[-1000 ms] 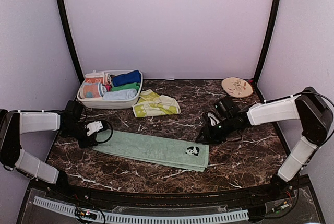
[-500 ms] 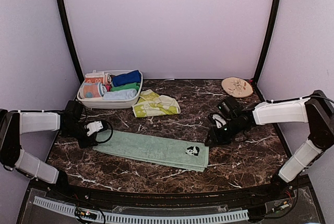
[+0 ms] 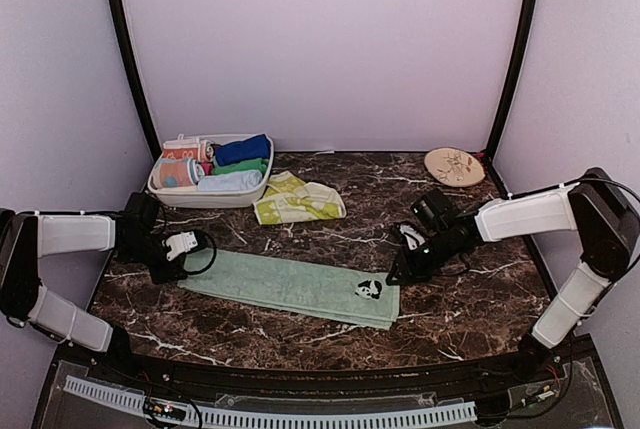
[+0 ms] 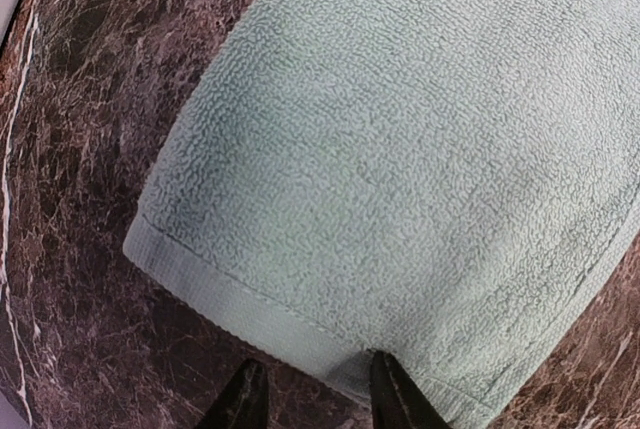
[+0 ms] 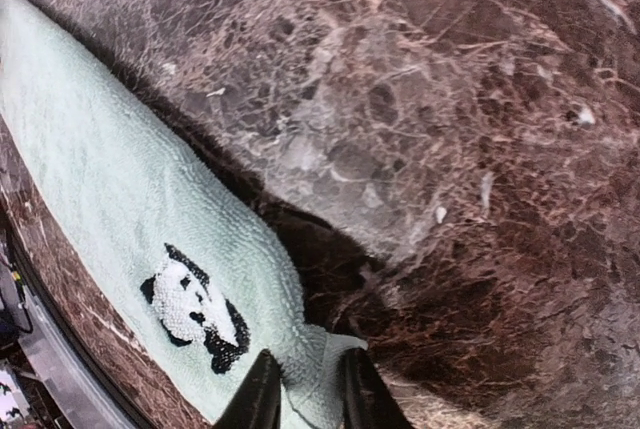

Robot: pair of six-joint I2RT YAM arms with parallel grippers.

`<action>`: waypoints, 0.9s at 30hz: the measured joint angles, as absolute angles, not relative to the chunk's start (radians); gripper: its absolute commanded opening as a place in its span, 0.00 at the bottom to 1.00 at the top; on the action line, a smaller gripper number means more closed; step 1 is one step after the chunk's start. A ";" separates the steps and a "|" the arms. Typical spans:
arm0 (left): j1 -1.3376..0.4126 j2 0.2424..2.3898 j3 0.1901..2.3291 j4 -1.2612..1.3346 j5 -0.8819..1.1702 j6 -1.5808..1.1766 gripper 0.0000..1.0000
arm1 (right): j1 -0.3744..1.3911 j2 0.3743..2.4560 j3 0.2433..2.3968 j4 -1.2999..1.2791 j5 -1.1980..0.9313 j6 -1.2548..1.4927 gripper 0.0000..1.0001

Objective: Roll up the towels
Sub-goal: Pick up the towel from the center of the board.

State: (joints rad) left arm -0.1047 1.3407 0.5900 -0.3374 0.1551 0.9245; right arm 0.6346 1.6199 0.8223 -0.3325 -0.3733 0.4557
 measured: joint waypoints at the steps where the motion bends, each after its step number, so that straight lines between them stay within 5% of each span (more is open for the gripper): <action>1: -0.105 1.341 0.590 -0.337 0.155 0.924 0.37 | 0.635 1.620 0.822 -0.329 -0.383 0.453 0.10; 3: -0.105 1.341 0.589 -0.337 0.155 0.924 0.37 | 0.636 1.620 0.822 -0.327 -0.400 0.452 0.00; 12: -0.105 1.341 0.601 -0.376 0.187 0.921 0.37 | 0.622 1.636 0.870 -0.373 -0.398 0.444 0.00; 20: -0.190 1.340 0.701 -0.600 0.320 0.875 0.53 | 0.499 1.636 0.967 -0.549 -0.246 0.393 0.00; 27: -0.238 1.323 0.787 -0.704 0.438 0.807 0.48 | 0.441 1.630 1.118 -0.767 -0.062 0.334 0.00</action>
State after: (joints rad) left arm -0.2382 1.3231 0.7868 -0.7036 0.4381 0.8066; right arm 0.4408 1.6299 1.1183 -0.7666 -0.0616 0.3340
